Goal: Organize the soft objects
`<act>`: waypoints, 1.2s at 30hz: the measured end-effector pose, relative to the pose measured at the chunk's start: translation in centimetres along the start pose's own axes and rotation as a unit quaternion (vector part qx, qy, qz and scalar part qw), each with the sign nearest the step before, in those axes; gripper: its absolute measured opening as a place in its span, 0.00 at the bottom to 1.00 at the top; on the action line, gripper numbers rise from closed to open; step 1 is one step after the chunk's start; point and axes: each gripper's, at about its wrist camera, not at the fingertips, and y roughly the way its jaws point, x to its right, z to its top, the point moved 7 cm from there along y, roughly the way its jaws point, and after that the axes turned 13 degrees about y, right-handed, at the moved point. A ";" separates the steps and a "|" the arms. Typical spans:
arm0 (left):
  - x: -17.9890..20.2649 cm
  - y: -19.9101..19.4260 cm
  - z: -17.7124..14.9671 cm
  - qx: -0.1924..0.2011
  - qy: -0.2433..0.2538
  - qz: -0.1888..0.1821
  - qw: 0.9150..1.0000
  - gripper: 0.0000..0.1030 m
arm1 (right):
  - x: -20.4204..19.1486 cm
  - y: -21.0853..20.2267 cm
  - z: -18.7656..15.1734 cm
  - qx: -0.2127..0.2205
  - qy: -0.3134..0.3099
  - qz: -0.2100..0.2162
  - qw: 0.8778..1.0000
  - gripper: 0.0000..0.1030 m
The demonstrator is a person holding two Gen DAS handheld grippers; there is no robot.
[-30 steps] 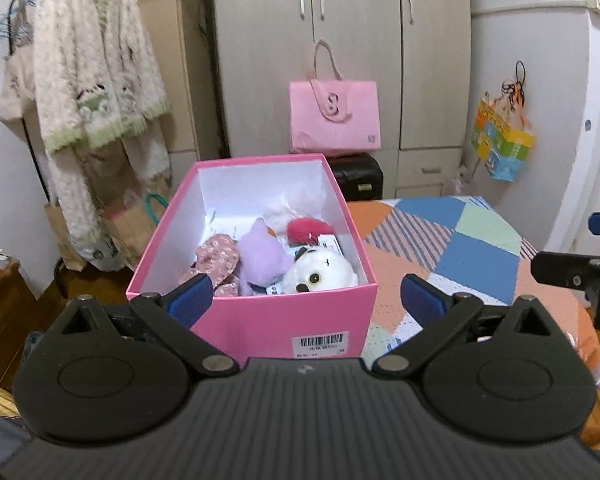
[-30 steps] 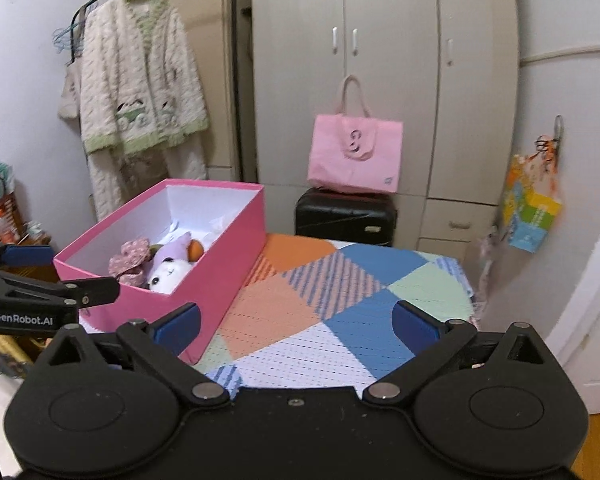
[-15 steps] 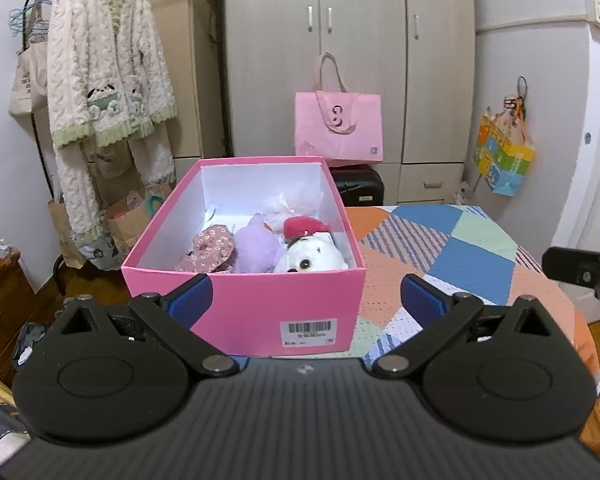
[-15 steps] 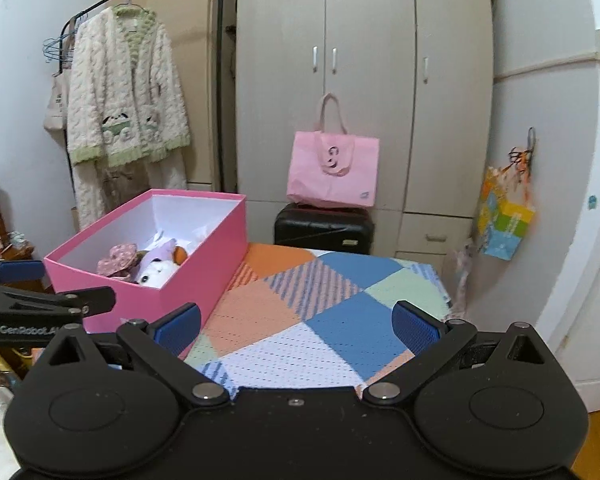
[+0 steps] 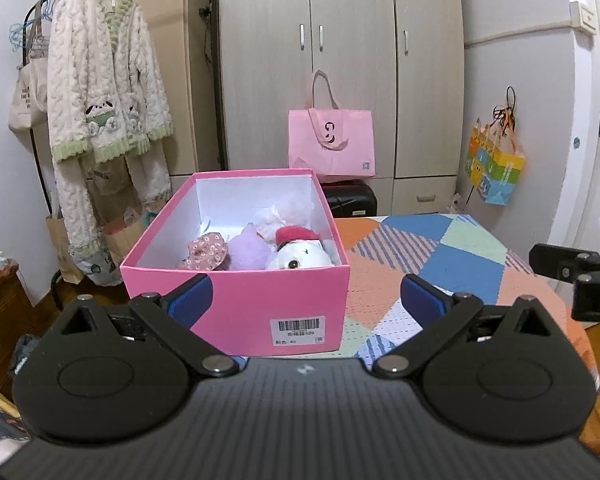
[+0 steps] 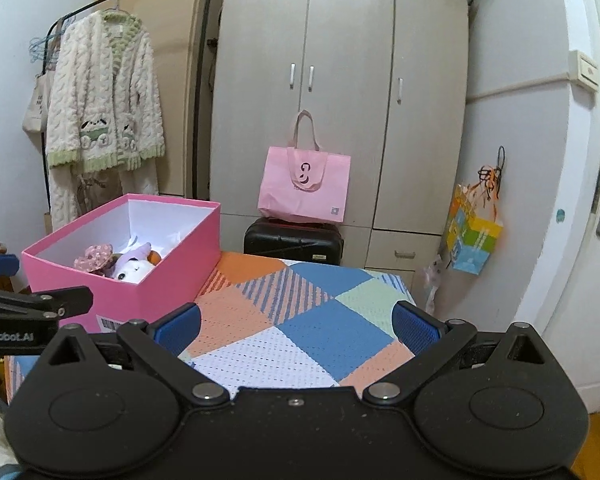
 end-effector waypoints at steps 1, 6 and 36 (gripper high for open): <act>-0.1 -0.1 -0.1 0.002 -0.003 0.000 1.000 0.99 | 0.1 0.0 0.0 0.000 0.003 0.000 1.000 1.00; -0.2 -0.5 0.0 0.017 0.002 0.018 1.000 0.99 | 0.5 -0.4 -0.1 0.004 0.016 -0.008 1.000 1.00; -0.5 -0.4 -0.1 0.018 0.005 0.029 0.999 0.99 | 1.0 0.2 -0.1 0.005 0.029 -0.020 0.999 1.00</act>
